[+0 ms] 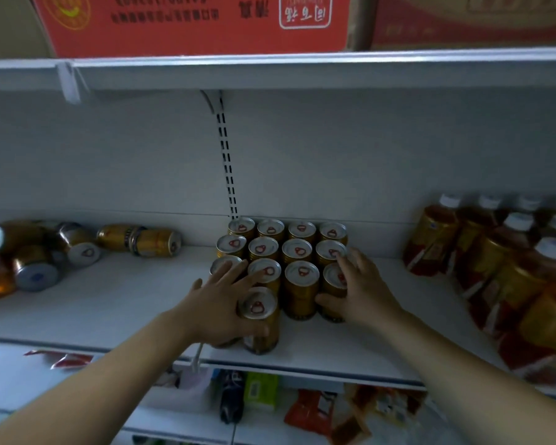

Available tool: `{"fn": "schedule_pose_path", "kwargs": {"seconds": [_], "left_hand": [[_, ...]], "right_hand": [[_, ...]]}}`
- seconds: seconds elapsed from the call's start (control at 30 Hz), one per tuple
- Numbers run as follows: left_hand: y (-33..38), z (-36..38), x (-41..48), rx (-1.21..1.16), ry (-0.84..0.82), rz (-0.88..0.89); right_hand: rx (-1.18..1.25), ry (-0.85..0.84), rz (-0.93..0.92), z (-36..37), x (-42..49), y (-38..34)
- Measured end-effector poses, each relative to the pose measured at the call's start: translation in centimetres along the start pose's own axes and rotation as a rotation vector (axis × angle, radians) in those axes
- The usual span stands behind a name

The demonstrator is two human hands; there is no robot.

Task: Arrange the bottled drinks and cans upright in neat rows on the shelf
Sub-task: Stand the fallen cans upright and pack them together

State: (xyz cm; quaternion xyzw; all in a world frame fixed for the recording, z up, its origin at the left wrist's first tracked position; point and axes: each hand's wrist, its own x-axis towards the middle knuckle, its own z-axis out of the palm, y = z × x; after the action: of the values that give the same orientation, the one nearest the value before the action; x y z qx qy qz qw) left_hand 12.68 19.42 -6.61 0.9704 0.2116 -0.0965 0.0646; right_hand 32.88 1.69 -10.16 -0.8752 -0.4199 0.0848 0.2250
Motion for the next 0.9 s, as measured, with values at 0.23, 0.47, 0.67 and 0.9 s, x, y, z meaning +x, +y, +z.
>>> {"fn": "schedule_pose_path", "kwargs": {"seconds": [0.23, 0.47, 0.67, 0.9], "left_hand": [[0.2, 0.8, 0.7, 0.078, 0.032, 0.005], [-0.7, -0.3, 0.9, -0.134, -0.066, 0.050], [-6.2, -3.1, -1.8, -0.477, 0.048, 0.038], [-21.6, -2.9, -9.7, -0.273, 0.110, -0.235]], "right_hand": [[-0.251, -0.049, -0.042, 0.2, 1.6, -1.8], [-0.306, -0.209, 0.047, -2.1, 1.9, -4.1], [-0.313, -0.154, -0.024, -2.8, 3.2, -11.8], [-0.235, -0.210, -0.105, 5.0, 6.3, -25.9]]}}
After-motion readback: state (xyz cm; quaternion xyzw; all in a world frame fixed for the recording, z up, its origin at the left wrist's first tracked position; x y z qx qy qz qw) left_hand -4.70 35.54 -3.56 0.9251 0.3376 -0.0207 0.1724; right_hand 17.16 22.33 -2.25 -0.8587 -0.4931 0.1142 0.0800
